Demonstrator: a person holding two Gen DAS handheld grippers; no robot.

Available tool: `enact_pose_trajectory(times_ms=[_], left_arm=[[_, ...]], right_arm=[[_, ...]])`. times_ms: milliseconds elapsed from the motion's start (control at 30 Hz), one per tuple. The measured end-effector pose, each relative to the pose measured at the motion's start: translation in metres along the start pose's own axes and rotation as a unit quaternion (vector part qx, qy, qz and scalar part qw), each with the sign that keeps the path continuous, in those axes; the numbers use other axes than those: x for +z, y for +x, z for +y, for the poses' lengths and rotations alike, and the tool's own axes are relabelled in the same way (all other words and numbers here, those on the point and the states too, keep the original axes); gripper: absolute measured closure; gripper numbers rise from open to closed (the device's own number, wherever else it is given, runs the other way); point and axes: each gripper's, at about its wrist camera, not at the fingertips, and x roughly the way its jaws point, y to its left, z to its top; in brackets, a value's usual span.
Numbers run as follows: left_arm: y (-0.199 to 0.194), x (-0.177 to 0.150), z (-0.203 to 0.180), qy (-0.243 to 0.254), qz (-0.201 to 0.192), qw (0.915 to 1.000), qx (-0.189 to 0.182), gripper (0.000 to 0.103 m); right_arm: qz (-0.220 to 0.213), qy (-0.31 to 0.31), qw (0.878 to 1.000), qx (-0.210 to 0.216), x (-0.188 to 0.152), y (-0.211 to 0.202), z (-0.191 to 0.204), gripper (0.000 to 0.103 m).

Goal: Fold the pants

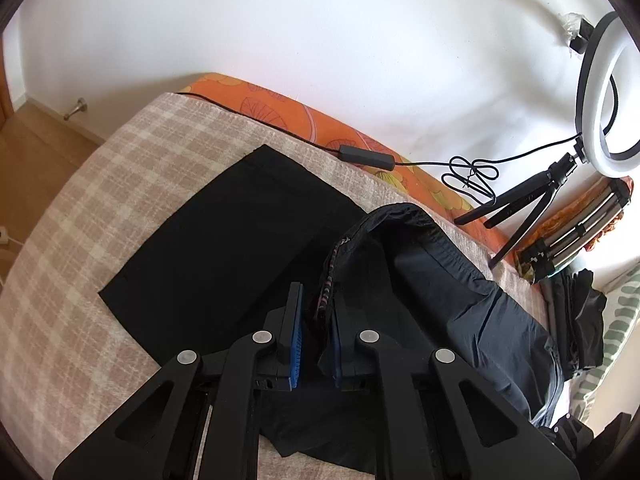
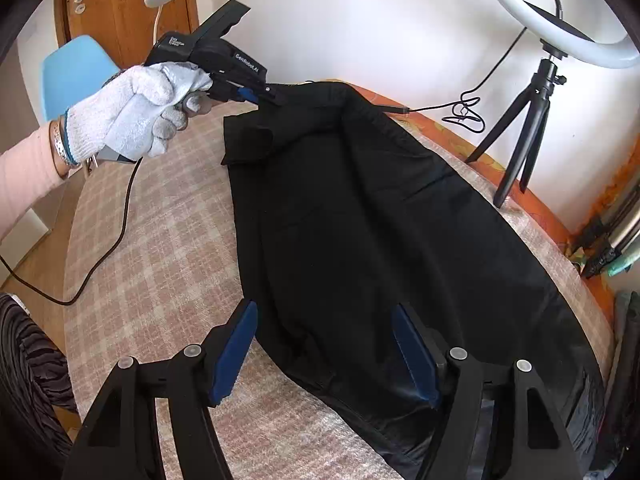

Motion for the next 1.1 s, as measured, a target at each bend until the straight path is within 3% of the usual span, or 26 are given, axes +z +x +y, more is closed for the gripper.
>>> enact_pose_trajectory(times_ms=[67,167,267,400,467,567,600,633,800,933,1100], left_arm=[[-0.001,0.014,0.002,0.010,-0.006,0.9999,0.012,0.094],[0.005,0.047,0.001,0.053,-0.017,0.9955,0.077,0.094],[0.015,0.075,-0.001,0.083,-0.021,0.9901,0.111,0.094],[0.038,0.094,-0.004,0.117,0.001,0.9826,0.144,0.086],[0.043,0.103,0.003,0.110,0.010,0.9811,0.159,0.080],[0.030,0.115,0.020,0.088,-0.005,0.9816,0.169,0.080],[0.023,0.116,0.025,0.082,-0.011,0.9822,0.169,0.080],[0.016,0.115,0.030,0.080,-0.012,0.9834,0.163,0.080],[-0.019,0.077,0.038,0.104,-0.009,0.9843,0.143,0.077],[-0.024,0.026,0.035,0.142,0.013,0.9793,0.143,0.077],[-0.025,-0.009,0.035,0.128,0.036,0.9857,0.103,0.077]], right_arm=[[0.008,-0.011,1.000,0.001,0.005,0.012,0.009,0.038],[0.023,-0.027,0.999,-0.006,0.011,0.029,0.019,0.046],[0.035,-0.040,0.999,-0.013,0.012,0.039,0.023,0.048],[0.052,-0.051,0.997,-0.018,0.011,0.050,0.025,0.050],[0.062,-0.051,0.997,-0.016,0.009,0.056,0.024,0.056],[0.060,-0.043,0.997,-0.007,0.008,0.053,0.020,0.062],[0.059,-0.041,0.997,-0.006,0.008,0.053,0.018,0.070],[0.059,-0.040,0.997,-0.008,0.008,0.052,0.017,0.078],[0.045,-0.023,0.999,0.010,0.010,0.045,0.013,0.093],[0.037,-0.026,0.999,0.013,0.011,0.038,0.014,0.096],[0.032,-0.036,0.998,0.035,0.012,0.019,0.021,0.098]])
